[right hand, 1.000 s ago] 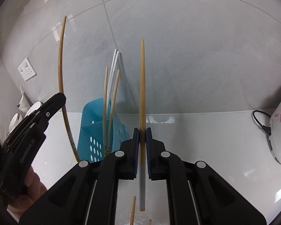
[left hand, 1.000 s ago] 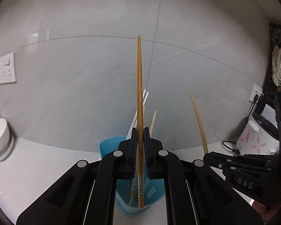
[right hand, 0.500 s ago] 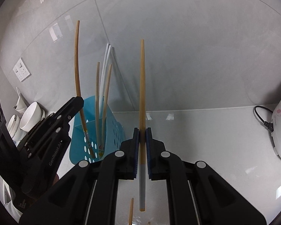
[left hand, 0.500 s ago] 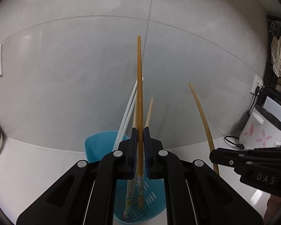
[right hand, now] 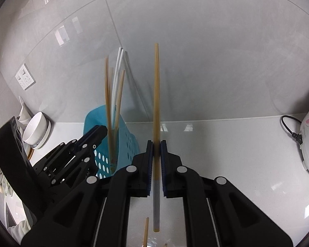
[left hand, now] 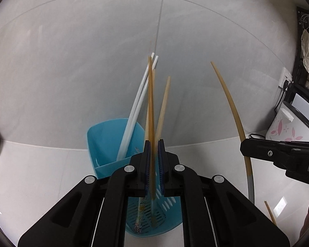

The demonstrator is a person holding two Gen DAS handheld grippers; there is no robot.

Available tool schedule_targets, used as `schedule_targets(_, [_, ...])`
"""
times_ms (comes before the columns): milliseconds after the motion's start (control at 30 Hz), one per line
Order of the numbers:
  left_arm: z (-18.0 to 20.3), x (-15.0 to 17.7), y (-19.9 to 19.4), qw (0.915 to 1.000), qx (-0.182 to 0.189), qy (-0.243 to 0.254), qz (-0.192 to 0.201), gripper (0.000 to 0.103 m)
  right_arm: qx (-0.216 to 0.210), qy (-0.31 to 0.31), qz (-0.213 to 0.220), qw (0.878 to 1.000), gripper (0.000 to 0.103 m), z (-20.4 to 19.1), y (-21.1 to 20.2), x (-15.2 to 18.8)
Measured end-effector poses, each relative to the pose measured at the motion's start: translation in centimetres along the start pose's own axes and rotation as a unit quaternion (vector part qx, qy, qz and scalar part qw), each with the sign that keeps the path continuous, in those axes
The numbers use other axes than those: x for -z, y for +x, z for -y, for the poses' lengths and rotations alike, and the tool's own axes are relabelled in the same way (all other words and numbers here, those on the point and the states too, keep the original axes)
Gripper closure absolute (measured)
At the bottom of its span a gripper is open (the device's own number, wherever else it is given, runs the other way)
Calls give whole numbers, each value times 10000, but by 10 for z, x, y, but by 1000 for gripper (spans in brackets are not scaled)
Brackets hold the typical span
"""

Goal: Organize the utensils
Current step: 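Open the left tool to drop its chopstick into the blue holder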

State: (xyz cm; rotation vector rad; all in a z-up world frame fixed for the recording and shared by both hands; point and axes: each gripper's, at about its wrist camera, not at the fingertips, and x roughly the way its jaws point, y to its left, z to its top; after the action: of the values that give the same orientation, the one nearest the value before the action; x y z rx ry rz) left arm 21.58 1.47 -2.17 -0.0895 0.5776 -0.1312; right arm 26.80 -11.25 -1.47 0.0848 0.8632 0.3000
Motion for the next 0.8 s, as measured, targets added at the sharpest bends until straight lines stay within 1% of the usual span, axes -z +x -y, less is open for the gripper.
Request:
schedule_targets(100, [-1,0,-2,9999,-102,-49,-85,93,-21,-20,12,10000,96,-2,-1,-1])
schedule_targets(133, [-2,-2,-5,9998,-135,-74,-110,85,-34,-30,21,10000,96,-3,-2,-1])
schedule_targets(167, [-3,-2,-7,9996,-205,-96,-146,79,-44,-37,29,10000,96,-3,-2,-1])
schedule_targets(200, [-4,-3,-10,9993,-307,-119,-196,68,-51,-45,45,10000,96,-4,-3,-2])
schedule_targets(233, [-7,-4,-13,9990,-353,-166,-236,62,-69,-40,61,9999,96,-4,-4,-3])
schedule_targets(267, [-8,-4,-15,9987,-381,-204,-282,60,-96,-28,74,9999,96,-4,-5,-3])
schedule_targets(300, [-10,-5,-18,9980,-456,-229,-363,54,-130,-13,99,9999,96,-4,-7,-4])
schedule_targets(333, [-11,-5,-21,9975,-503,-257,-425,51,-159,-6,137,9998,96,-5,-8,-5])
schedule_targets(400, [-15,-5,-26,9965,-577,-325,-515,39,-242,-3,202,9995,96,-8,-10,-7])
schedule_targets(433, [-25,-6,-34,9959,-620,-359,-546,33,-275,-5,229,9994,96,-9,-11,-8])
schedule_targets(500, [-30,-7,-40,9946,-728,-388,-626,27,-333,-10,308,9990,96,-13,-13,-11])
schedule_targets(533, [-32,-7,-44,9942,-754,-413,-649,21,-374,-9,344,9987,96,-15,-12,-12])
schedule_targets(600, [-42,-6,-54,9932,-809,-463,-697,15,-455,-18,430,9980,96,-21,-13,-16])
schedule_targets(700, [-45,-4,-60,9926,-871,-478,-701,7,-577,-32,537,9969,96,-29,-11,-19])
schedule_targets(800, [-52,-2,-65,9914,-941,-505,-753,6,-667,-81,618,9958,96,-37,-8,-22])
